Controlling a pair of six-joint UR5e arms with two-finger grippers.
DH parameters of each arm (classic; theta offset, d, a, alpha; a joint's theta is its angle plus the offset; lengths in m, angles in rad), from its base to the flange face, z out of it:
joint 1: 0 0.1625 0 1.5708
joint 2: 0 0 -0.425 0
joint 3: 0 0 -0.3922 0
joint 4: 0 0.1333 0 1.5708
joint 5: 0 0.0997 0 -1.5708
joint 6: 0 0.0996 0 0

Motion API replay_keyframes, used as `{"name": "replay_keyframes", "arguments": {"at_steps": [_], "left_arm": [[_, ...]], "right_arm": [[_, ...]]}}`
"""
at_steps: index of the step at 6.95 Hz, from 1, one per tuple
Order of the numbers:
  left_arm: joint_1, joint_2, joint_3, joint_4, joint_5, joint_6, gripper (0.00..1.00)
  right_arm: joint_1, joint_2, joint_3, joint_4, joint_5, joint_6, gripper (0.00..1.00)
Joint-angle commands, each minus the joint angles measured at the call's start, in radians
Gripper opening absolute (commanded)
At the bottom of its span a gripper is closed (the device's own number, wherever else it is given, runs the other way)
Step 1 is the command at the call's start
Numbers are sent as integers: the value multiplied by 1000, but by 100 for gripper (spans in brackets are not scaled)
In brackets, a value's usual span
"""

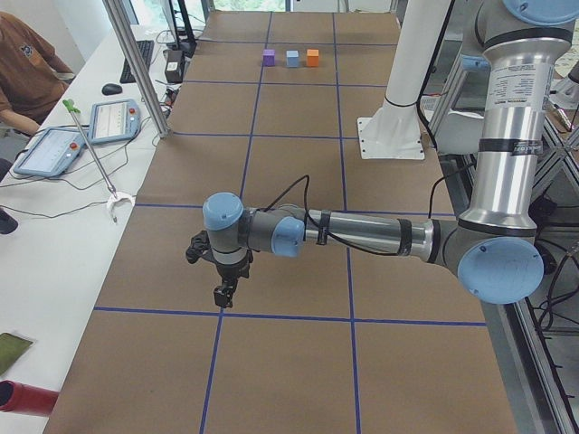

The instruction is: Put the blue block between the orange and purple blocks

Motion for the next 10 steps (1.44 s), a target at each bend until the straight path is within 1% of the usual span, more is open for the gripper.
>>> {"name": "replay_keyframes", "arguments": {"at_steps": [1,2,3,4,10], "left_arm": [[-77,6,-5,22,-2,76,100],[-114,1,-7,69,-11,86,100],[-129,4,-10,88,-42,87,100],[-129,10,-11,88,-59,86,100],[-129,20,-13,84,-59,86,100]], "right_arm": [[-2,18,3,-8,5,144,100],[-5,17,1,-8,7,168,100],[-5,17,-6,-7,8,168,100],[-5,11,-13,-5,10,168,100],[-10,4,-19,-2,8,156,100]]}}
